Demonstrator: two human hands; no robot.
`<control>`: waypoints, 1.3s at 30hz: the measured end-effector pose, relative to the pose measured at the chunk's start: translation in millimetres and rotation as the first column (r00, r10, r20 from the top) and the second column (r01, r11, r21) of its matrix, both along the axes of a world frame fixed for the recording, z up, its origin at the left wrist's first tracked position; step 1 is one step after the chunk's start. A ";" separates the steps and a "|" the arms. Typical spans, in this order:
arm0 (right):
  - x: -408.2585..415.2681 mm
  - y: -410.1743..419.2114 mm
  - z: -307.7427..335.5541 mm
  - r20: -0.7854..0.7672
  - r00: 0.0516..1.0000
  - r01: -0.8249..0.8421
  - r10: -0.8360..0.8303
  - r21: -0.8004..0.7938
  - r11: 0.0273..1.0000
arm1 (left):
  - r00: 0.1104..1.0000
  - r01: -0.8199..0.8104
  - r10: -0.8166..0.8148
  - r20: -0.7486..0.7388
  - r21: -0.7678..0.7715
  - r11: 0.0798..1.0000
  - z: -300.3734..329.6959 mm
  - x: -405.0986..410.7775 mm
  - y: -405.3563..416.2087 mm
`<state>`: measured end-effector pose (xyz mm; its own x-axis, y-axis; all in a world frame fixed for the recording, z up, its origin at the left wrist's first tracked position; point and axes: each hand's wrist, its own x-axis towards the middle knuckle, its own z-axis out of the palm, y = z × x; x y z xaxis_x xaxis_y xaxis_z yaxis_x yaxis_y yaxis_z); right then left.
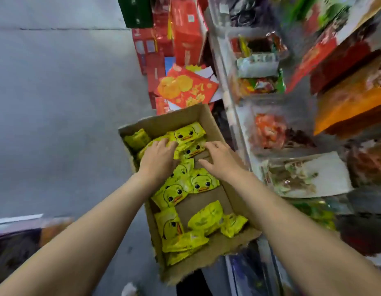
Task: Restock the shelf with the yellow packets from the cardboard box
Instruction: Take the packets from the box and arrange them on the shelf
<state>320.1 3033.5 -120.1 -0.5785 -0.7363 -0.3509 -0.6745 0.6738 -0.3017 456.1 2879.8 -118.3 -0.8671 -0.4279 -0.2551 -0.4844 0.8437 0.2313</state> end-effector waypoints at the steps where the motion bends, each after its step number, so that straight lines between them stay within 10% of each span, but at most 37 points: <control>1: 0.9 2.6 -21.0 0.041 0.999 0.000 -0.002 0.049 0.999 | 0.999 -0.015 0.014 0.040 0.031 0.999 -20.8 3.7 3.9; 10: -2.7 23.6 -152.2 0.244 0.968 -0.007 -0.062 0.273 0.962 | 0.909 -0.256 0.179 0.377 0.165 0.952 -152.7 23.0 43.5; 23: -5.4 24.5 -221.8 0.137 0.988 -0.109 0.074 0.267 0.957 | 0.755 -0.620 0.490 0.437 0.229 0.751 -212.4 31.5 52.3; 32: -2.3 9.3 -203.9 -0.042 0.993 -0.089 0.111 0.358 0.930 | 0.797 -0.427 0.346 0.494 0.056 0.903 -207.4 28.4 48.6; 39: 6.2 31.4 -168.3 0.221 0.922 0.236 -0.319 0.333 0.913 | 0.746 -0.623 0.466 0.476 0.252 0.741 -170.5 29.1 50.7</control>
<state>326.2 3065.0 -288.4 -0.5993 -0.3981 -0.6945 -0.3696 0.9072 -0.2010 485.2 2930.5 -288.8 -0.3205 -0.5974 -0.7352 -0.9414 0.2872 0.1770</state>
